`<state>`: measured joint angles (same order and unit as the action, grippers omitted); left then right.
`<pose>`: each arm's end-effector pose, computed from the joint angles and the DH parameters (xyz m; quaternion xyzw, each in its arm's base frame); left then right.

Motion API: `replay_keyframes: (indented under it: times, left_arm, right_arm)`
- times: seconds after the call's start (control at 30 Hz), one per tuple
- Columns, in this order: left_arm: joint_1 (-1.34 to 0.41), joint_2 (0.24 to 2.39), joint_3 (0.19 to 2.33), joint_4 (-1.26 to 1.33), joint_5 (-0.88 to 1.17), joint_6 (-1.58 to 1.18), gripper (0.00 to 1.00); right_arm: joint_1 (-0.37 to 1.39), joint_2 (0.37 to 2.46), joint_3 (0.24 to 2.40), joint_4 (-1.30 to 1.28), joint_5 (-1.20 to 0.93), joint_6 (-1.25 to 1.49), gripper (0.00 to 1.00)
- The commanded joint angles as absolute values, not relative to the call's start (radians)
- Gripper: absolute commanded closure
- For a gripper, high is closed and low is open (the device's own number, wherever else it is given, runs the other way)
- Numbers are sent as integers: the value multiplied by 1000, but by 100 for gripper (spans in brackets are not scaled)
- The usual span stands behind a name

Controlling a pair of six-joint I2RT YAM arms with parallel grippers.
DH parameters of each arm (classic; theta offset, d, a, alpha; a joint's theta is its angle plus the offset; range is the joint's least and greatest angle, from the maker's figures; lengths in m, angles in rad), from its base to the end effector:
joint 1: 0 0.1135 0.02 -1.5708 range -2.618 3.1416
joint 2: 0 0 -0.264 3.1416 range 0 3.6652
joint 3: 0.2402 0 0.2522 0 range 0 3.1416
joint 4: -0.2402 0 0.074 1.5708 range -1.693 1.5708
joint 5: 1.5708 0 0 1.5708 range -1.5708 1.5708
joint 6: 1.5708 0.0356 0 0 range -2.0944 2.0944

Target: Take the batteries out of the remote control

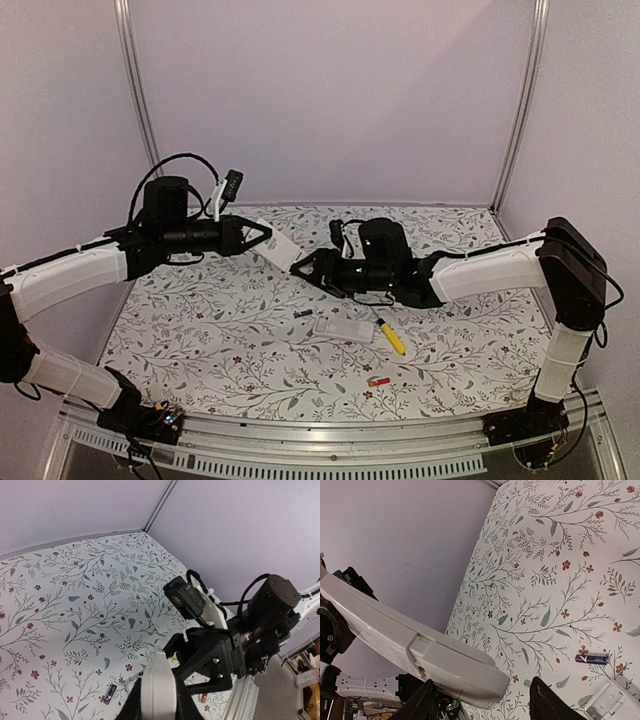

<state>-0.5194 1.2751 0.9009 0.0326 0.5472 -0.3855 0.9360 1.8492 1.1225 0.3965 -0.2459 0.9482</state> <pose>0.2438 -0.1607 0.2974 0.2081 0.7744 -0.4413 0.4028 0.2410 0.3418 0.2142 -0.0664 0.8080 0.5253 0.2586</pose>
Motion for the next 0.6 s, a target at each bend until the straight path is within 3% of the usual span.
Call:
replay_keyframes:
  times: [0.0, 0.57]
  left_arm:
    - [-540, 1264, 926, 60, 570, -379, 100]
    - [-549, 1282, 932, 61, 602, -378, 100]
  right_arm:
    - [943, 1880, 1155, 385, -231, 955, 40]
    - [944, 1925, 1190, 398, -233, 966, 43]
